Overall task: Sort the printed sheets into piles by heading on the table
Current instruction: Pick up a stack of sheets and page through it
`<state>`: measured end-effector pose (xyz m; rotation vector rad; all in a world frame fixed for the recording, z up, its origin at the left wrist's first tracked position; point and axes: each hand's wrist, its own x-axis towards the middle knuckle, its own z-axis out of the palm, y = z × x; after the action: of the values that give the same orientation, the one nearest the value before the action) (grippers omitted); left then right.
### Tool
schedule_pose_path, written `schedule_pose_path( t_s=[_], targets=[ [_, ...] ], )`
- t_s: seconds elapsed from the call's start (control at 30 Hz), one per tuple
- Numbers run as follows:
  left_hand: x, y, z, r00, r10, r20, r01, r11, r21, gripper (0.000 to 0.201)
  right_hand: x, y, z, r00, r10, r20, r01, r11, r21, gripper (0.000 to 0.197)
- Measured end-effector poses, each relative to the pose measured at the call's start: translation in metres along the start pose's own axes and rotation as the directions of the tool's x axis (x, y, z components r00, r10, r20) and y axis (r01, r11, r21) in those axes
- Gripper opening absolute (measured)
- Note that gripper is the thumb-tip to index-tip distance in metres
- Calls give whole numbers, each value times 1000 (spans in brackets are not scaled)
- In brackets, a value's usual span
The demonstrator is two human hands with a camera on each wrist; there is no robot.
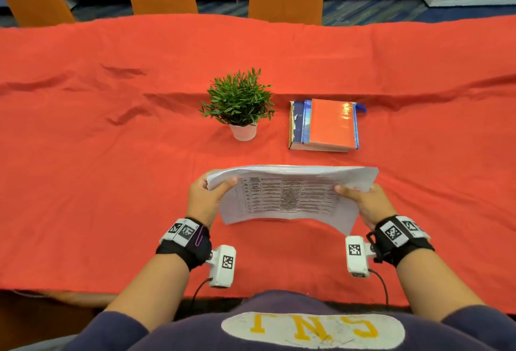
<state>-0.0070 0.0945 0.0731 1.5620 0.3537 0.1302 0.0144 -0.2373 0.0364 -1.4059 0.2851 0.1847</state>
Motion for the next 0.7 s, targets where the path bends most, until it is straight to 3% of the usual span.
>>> schedule_pose_path(
  t_s=[0.13, 0.23, 0.27, 0.43, 0.57, 0.7],
  targets=[
    [-5, -13, -3, 999, -42, 27, 41, 999, 30, 24, -5, 28, -2, 998, 59, 11, -58, 994, -92, 71],
    [-5, -16, -2, 996, -78, 46, 77, 997, 24, 29, -3, 39, -2, 997, 81, -5, -81, 993, -88, 39],
    [-4, -16, -1, 995, -83, 51, 82, 996, 19, 31, -2, 39, -2, 997, 70, -21, -72, 993, -97, 37],
    [-4, -15, -3, 992, -103, 78, 103, 995, 5, 37, -2, 37, -6, 1000, 4, 23, 1, 981, -196, 44],
    [0, -22, -6, 973, -174, 152, 172, 985, 31, 43, -1, 30, -6, 996, 21, 83, -10, 991, -134, 41],
    [0, -26, -3, 955, -250, 160, 248, 968, 38, 33, 4, 34, -6, 997, 46, 66, -40, 996, -83, 84]
  ],
)
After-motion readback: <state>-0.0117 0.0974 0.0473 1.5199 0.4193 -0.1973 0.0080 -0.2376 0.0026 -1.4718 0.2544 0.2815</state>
